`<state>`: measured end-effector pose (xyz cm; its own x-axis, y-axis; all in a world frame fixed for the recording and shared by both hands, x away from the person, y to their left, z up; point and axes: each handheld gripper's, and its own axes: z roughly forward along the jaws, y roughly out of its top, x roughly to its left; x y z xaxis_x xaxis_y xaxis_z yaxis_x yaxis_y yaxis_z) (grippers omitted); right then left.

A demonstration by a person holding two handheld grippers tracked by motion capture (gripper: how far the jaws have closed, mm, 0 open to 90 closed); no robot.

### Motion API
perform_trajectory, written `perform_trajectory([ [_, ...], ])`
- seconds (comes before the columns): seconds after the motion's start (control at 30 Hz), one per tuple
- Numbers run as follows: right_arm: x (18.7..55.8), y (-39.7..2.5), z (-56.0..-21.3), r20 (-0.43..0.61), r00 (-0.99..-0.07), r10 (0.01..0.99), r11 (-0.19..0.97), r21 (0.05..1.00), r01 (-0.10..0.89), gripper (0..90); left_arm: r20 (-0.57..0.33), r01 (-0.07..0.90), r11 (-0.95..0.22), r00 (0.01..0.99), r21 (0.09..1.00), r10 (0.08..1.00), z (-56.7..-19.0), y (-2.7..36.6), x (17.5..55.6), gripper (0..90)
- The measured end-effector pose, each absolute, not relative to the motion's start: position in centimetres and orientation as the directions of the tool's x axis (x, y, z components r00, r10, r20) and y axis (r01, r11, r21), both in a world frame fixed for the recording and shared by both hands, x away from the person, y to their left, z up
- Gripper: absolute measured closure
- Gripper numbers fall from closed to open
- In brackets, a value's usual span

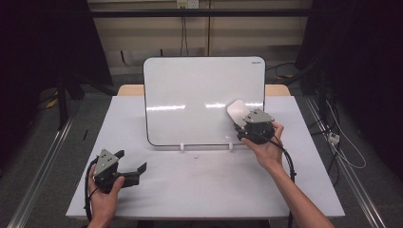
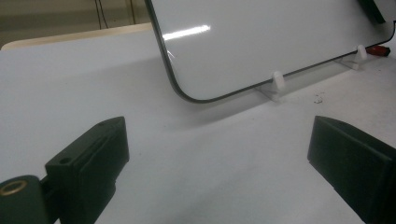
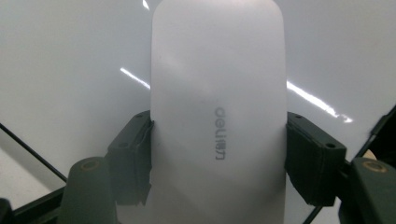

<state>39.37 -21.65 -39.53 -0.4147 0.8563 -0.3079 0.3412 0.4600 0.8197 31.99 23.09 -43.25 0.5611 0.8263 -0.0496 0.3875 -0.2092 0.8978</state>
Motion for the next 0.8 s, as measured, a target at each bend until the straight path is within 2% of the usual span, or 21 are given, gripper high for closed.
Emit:
perform_trajectory([
  [0.17,38.6,-22.3,-38.6,-0.305,-0.407,0.861,0.448,0.834,0.322,31.8,-0.046,0.386,-0.212,0.561,0.898,0.826,-43.2,22.9,31.9,5.3],
  [0.8,36.0,-23.8,-39.7,-0.286,-0.403,0.869,0.428,0.844,0.324,31.8,-0.052,0.387,-0.201,0.554,0.900,0.831,-43.2,23.1,32.0,5.3],
])
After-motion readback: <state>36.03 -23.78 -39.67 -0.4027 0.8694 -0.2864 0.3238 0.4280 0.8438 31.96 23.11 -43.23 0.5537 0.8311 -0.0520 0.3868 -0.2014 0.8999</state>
